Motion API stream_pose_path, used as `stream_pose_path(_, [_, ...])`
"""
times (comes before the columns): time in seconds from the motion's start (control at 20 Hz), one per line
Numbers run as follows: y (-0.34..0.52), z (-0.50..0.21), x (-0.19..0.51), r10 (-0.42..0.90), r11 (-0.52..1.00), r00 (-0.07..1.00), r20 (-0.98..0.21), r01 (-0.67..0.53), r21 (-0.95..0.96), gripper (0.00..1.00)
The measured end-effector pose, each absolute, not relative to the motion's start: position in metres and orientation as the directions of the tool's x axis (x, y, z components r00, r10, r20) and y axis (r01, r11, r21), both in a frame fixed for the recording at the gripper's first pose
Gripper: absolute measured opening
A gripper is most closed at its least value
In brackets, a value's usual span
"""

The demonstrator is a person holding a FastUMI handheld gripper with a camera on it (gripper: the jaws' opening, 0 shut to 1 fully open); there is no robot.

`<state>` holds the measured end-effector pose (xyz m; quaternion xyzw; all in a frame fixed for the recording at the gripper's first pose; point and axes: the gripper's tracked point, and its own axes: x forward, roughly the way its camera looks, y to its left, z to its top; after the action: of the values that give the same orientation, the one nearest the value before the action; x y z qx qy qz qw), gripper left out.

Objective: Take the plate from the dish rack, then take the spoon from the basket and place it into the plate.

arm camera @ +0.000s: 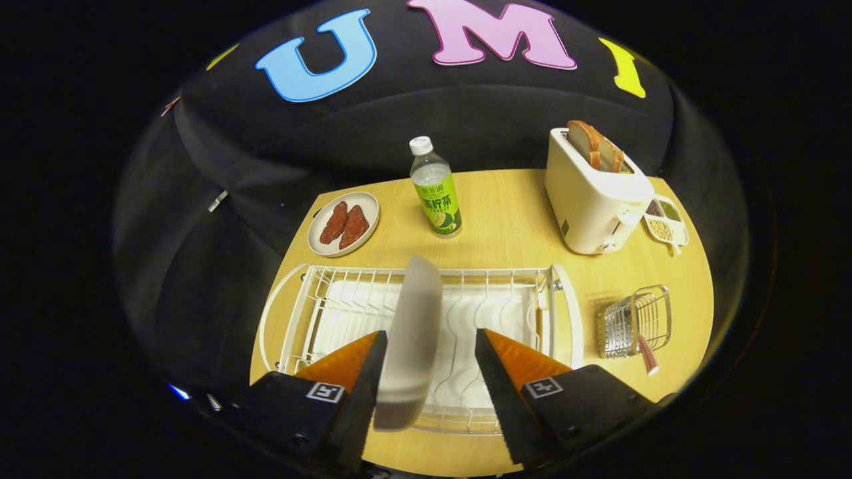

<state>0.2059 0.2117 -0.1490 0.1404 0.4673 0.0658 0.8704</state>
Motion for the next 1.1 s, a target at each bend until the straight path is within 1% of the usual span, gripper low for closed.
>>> stream_pose_path(0.05, [0.216,-0.15,0.206,0.244,0.952,0.545,-0.802,0.024,0.306,0.67])
stream_pose_path(0.15, [0.218,-0.153,0.2,0.219,0.962,0.52,-0.826,0.027,0.273,0.49])
stream_pose_path(0.25, [0.216,-0.155,0.204,0.188,0.973,0.505,-0.842,0.023,0.231,0.46])
stream_pose_path(0.4, [0.211,-0.154,0.201,0.142,0.978,0.5,-0.854,0.061,0.199,0.41])
stream_pose_path(0.65, [0.212,-0.145,0.205,0.119,0.986,0.511,-0.851,0.041,0.163,0.32])
stream_pose_path(0.75, [0.21,-0.139,0.21,0.104,0.989,0.518,-0.849,0.034,0.142,0.32])
stream_pose_path(0.9, [0.212,-0.136,0.211,0.084,0.995,0.5,-0.862,-0.001,0.096,0.32])
stream_pose_path(1.0, [0.209,-0.133,0.213,0.062,0.997,0.505,-0.861,0.006,0.075,0.32])
stream_pose_path(1.1, [0.207,-0.132,0.213,0.051,0.998,0.481,-0.875,0.01,0.064,0.32])
